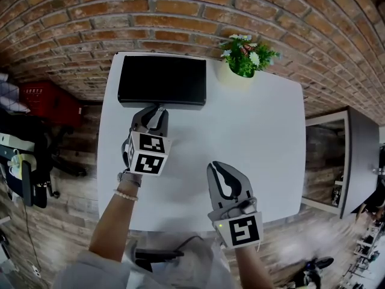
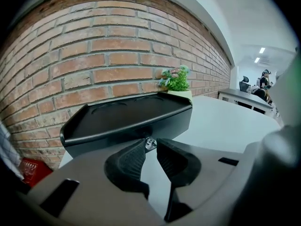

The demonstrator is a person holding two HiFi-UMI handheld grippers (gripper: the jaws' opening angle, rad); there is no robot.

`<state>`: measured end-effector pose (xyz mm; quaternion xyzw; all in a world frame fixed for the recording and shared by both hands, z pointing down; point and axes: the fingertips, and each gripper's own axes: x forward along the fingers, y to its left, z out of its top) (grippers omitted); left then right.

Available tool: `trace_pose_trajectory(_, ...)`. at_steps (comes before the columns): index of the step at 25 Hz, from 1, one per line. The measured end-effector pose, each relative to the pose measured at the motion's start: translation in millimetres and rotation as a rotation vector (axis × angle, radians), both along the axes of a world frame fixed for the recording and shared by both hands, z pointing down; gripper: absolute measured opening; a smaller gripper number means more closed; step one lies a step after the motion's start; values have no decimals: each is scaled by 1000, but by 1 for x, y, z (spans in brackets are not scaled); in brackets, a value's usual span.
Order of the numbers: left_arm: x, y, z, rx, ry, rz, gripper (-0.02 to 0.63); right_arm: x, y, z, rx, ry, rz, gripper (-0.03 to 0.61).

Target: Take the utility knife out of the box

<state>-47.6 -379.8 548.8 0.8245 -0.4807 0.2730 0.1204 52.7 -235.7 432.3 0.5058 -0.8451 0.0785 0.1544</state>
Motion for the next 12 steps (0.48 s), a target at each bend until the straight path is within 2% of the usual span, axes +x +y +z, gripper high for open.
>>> trace_pose_trajectory(12,0,6,-1,-10,1,12,80,-3,4,-3,5,9,-10,54)
